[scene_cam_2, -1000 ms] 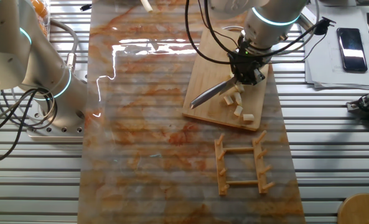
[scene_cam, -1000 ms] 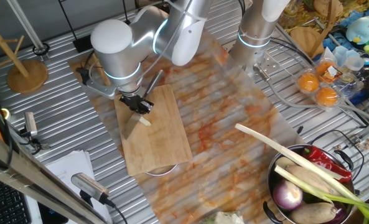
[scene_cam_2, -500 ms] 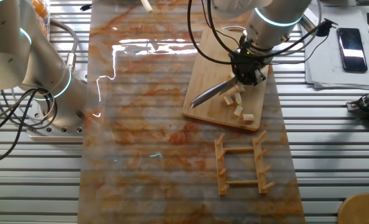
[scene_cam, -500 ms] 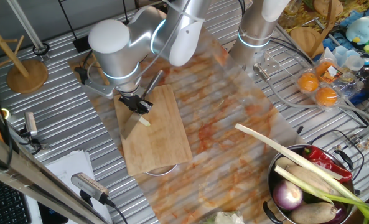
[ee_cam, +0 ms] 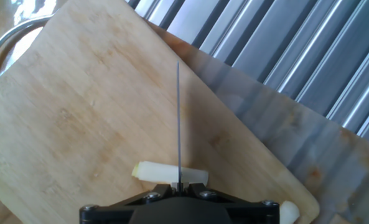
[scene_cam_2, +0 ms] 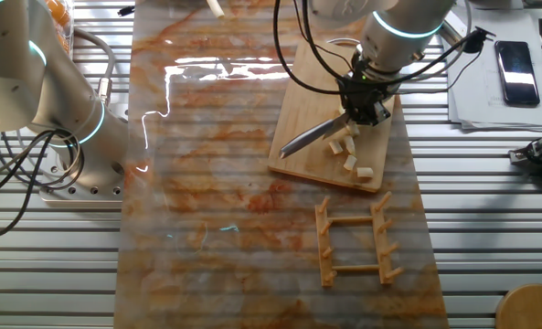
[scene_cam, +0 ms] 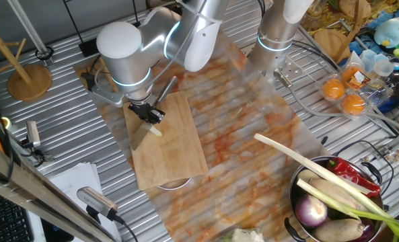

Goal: Chop the scallions

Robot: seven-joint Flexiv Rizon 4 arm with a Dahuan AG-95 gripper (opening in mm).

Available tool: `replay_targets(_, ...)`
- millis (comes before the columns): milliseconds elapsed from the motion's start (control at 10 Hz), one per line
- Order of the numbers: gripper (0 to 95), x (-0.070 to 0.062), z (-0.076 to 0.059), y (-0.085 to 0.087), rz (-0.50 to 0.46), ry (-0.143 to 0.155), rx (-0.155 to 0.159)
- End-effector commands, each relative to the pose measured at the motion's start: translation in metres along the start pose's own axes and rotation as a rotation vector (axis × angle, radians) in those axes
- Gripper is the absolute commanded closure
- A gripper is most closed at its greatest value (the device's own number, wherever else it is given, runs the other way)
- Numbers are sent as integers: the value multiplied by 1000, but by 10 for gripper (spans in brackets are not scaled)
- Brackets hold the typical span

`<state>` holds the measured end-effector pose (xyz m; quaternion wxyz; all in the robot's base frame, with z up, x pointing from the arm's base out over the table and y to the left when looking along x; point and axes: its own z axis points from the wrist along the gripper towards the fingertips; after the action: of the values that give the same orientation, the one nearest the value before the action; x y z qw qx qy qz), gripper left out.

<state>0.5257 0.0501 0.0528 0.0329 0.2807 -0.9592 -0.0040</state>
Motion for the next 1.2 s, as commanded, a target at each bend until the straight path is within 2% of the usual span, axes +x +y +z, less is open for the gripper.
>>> replay_targets(100,950,-2,23,-2,19,23,-15)
replay_targets(400,950,-8,25,-1,37,28,-11)
replay_targets(700,950,-13,25,0,39,17,-4)
replay_targets(1000,950,-8,28,-1,36,8,-1)
replay_targets(1200,950,3,31,-1,34,12,-8)
